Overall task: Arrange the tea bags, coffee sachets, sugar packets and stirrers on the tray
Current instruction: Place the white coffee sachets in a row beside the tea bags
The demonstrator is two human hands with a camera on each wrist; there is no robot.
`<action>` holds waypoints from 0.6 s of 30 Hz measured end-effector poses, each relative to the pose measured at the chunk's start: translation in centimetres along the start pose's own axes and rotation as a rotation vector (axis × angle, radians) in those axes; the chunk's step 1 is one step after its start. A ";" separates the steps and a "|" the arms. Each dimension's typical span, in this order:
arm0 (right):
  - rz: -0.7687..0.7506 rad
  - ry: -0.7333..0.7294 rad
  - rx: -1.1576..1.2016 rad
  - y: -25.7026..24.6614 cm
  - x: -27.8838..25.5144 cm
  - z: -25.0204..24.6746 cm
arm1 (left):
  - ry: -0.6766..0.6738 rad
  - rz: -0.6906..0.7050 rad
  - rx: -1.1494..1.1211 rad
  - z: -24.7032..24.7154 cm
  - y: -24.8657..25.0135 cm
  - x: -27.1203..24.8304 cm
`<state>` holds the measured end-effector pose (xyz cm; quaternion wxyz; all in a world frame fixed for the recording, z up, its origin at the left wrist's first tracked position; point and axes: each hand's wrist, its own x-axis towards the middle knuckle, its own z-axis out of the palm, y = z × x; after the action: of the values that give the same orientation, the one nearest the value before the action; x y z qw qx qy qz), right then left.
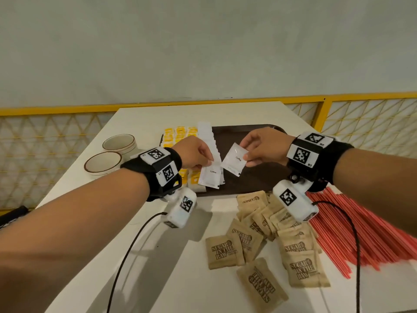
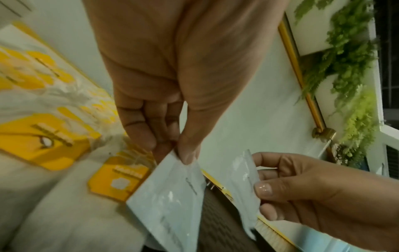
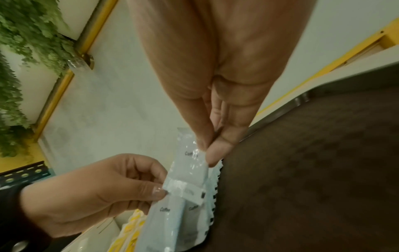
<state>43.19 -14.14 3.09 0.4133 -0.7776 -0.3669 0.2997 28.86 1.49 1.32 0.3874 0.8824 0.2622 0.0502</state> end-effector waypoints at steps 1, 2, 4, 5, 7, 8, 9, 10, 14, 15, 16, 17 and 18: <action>0.012 0.005 -0.022 0.2 0.0 -0.3 | 0.012 0.013 -0.001 0.1 0.1 0.2; 0.016 0.015 -0.046 0.3 0.1 -0.5 | 0.028 0.029 -0.004 0.3 0.3 0.4; 0.020 0.041 -0.066 0.5 0.2 -0.8 | 0.060 0.059 0.020 0.6 0.5 0.8; 0.023 0.047 -0.063 0.6 0.3 -0.9 | 0.062 0.068 0.039 0.8 0.6 1.0; 0.018 0.034 -0.069 0.7 0.4 -0.7 | 0.041 0.066 0.058 1.0 0.5 1.3; 0.008 0.022 -0.084 0.8 0.5 -0.6 | 0.025 0.056 0.069 1.1 0.5 1.5; -0.004 0.009 -0.103 0.8 0.5 -0.3 | 0.003 0.041 0.083 1.1 0.5 1.7; -0.015 -0.001 -0.122 0.7 0.6 -0.1 | -0.020 0.026 0.100 1.0 0.5 1.8; -0.027 -0.039 -0.189 0.7 0.9 1.3 | -0.049 0.012 0.189 0.6 0.6 1.9; -0.023 -0.053 -0.197 0.7 1.1 1.7 | -0.046 0.020 0.223 0.5 0.5 1.9; -0.019 -0.069 -0.202 0.6 1.2 2.1 | -0.041 0.028 0.254 0.5 0.4 1.9; -0.018 -0.083 -0.206 0.5 1.3 2.5 | -0.037 0.035 0.281 0.4 0.4 1.9; -0.018 -0.093 -0.211 0.3 1.3 2.9 | -0.032 0.036 0.303 0.4 0.3 1.9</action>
<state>41.80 -11.96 1.19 0.3142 -0.7987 -0.4224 0.2915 30.74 2.04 1.04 0.2531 0.9360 0.2447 0.0029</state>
